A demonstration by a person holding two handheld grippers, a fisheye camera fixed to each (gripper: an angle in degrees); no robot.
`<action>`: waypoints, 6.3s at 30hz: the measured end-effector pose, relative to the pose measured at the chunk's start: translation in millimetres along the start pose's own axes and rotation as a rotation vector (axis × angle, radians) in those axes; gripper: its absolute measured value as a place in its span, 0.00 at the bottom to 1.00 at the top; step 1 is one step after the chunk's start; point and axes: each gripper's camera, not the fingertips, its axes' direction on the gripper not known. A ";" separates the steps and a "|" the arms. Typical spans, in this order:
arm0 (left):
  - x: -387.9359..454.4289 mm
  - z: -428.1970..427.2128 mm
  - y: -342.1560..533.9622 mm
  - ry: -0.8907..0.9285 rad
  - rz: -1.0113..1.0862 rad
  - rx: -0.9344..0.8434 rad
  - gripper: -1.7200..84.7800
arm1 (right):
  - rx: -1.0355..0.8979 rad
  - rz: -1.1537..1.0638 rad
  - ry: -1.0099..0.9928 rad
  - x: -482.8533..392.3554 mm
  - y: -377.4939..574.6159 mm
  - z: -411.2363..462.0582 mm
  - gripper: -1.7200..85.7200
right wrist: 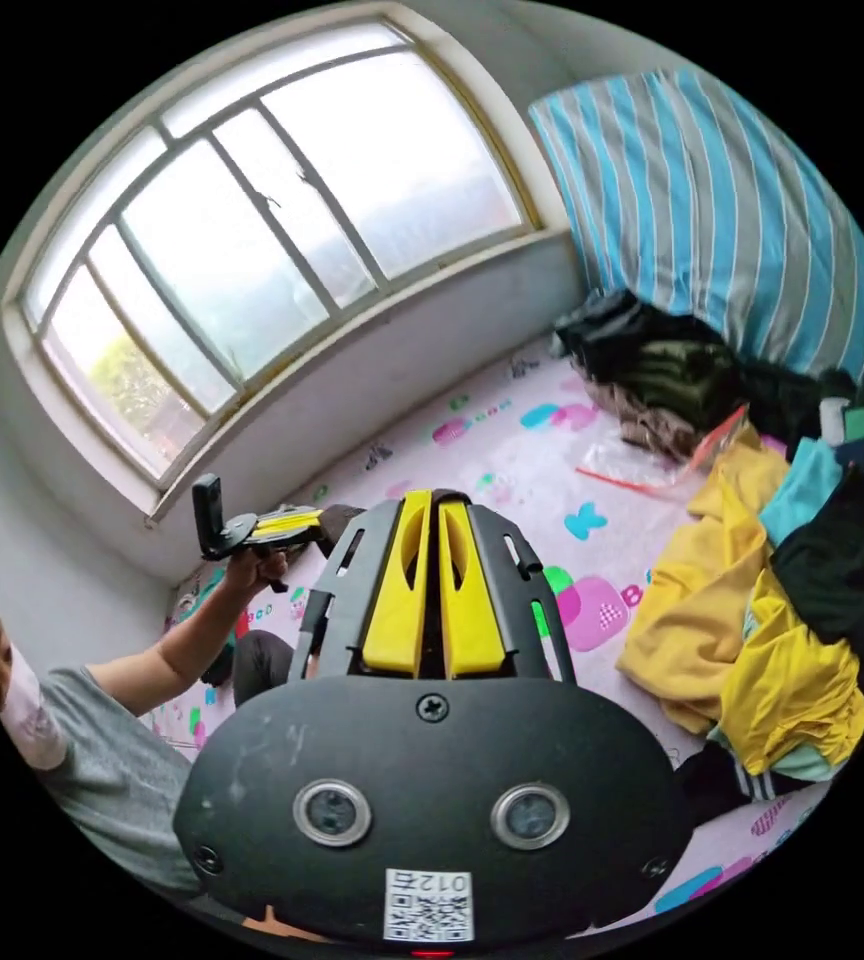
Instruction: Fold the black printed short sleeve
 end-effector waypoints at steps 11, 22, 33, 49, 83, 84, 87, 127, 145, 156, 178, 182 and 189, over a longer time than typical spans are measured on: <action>-105.2 172.1 -126.9 -0.008 -0.073 -0.218 0.03 | -0.327 -0.064 0.111 176.1 -47.8 168.9 0.03; -54.2 107.8 -153.3 -0.082 -0.149 -0.215 0.03 | -0.241 -0.388 -0.183 201.5 -147.2 219.6 0.02; -73.8 149.1 -81.1 -0.172 0.027 -0.437 0.05 | -0.342 -0.414 -0.125 194.7 3.5 172.1 0.04; -2.9 106.7 57.2 -0.374 0.069 -0.264 0.10 | -0.438 -0.628 0.320 84.2 130.0 260.4 0.11; -41.2 -48.6 9.3 -0.351 0.045 -0.171 0.02 | -0.080 -0.604 0.186 77.6 38.3 164.9 0.01; -39.8 -69.9 11.2 -0.340 0.032 -0.163 0.02 | -0.039 -0.601 0.151 70.0 25.0 148.4 0.01; -36.5 -121.9 21.8 -0.308 -0.004 -0.112 0.02 | 0.045 -0.559 0.010 55.5 -6.8 110.0 0.01; -113.8 -74.3 238.1 -0.086 -0.661 -0.243 0.11 | -0.716 -0.463 0.024 97.3 -70.9 416.4 0.12; 21.1 -66.2 224.9 -0.352 -0.582 -0.338 0.02 | -0.601 -0.572 0.182 16.4 -47.1 383.0 0.01; 179.2 -235.1 177.8 -0.799 -0.450 -0.072 0.02 | -0.144 -0.656 0.336 -71.9 -107.0 195.8 0.01; 480.7 -419.7 157.9 -1.138 -0.295 0.319 0.02 | 0.333 -0.816 0.331 -232.8 -45.3 -64.7 0.01; 502.4 -428.4 169.5 -1.133 -0.273 0.329 0.02 | 0.352 -0.826 0.304 -231.7 -25.4 -71.8 0.01; 506.7 -443.2 165.2 -1.103 -0.221 0.303 0.02 | 0.420 -0.838 0.284 -227.6 -2.9 -73.9 0.01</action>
